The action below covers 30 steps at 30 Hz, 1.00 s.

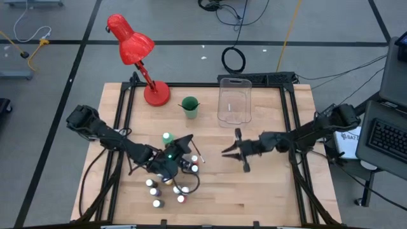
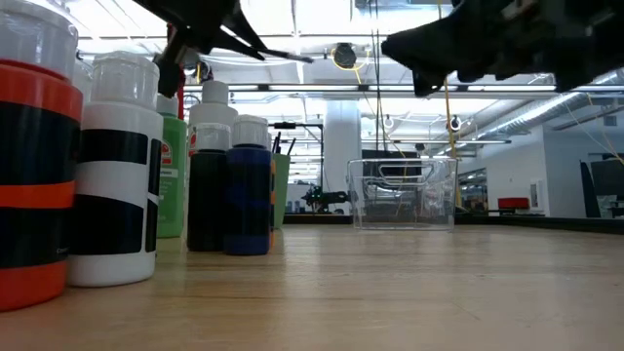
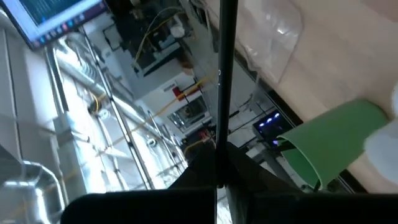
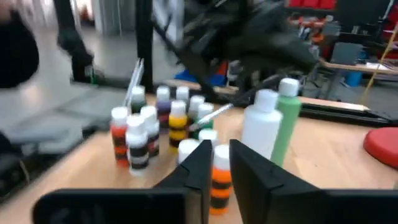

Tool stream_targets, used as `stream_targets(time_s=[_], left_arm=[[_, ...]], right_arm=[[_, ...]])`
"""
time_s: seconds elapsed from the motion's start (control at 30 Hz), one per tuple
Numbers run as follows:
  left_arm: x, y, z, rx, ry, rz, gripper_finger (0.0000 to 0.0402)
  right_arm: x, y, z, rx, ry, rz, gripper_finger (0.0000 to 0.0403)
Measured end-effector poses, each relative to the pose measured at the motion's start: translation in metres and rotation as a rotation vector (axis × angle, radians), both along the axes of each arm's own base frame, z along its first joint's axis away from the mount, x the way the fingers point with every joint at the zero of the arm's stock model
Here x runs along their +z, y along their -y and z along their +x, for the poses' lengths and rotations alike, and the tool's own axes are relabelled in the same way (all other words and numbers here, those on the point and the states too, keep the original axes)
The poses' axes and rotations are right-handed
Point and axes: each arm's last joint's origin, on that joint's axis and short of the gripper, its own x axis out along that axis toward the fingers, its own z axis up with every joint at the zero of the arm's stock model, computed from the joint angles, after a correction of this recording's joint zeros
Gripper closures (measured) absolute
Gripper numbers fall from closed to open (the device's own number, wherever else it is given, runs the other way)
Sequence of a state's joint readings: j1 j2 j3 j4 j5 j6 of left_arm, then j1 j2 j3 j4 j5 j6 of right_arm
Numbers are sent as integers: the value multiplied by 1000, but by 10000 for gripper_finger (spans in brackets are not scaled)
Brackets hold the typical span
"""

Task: Pick & Place Paint Supplies
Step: Put the silver paintbrush into the green cup

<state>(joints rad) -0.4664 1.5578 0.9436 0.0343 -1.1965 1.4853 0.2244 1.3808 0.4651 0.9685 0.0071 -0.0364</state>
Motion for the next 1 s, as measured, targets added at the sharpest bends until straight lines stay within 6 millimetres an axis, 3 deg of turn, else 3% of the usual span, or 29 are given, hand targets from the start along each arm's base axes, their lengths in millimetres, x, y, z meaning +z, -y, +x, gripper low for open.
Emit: stream_targets(time_s=[0.13,0.33,0.5,0.77,1.0], left_arm=[[1,10,-3,-43,-16,13,401],[14,25,-1,-150,38,0,401],[31,26,6,-247,139,-8,401],[41,3,23,-363,226,-53,401],[22,-6,46,-404,200,80,401]], right_arm=[[4,14,3,101,6,128,312],[17,17,16,197,-27,319,256],[21,18,26,208,-111,428,225],[34,20,31,284,-63,499,215],[29,24,32,277,-131,550,221]])
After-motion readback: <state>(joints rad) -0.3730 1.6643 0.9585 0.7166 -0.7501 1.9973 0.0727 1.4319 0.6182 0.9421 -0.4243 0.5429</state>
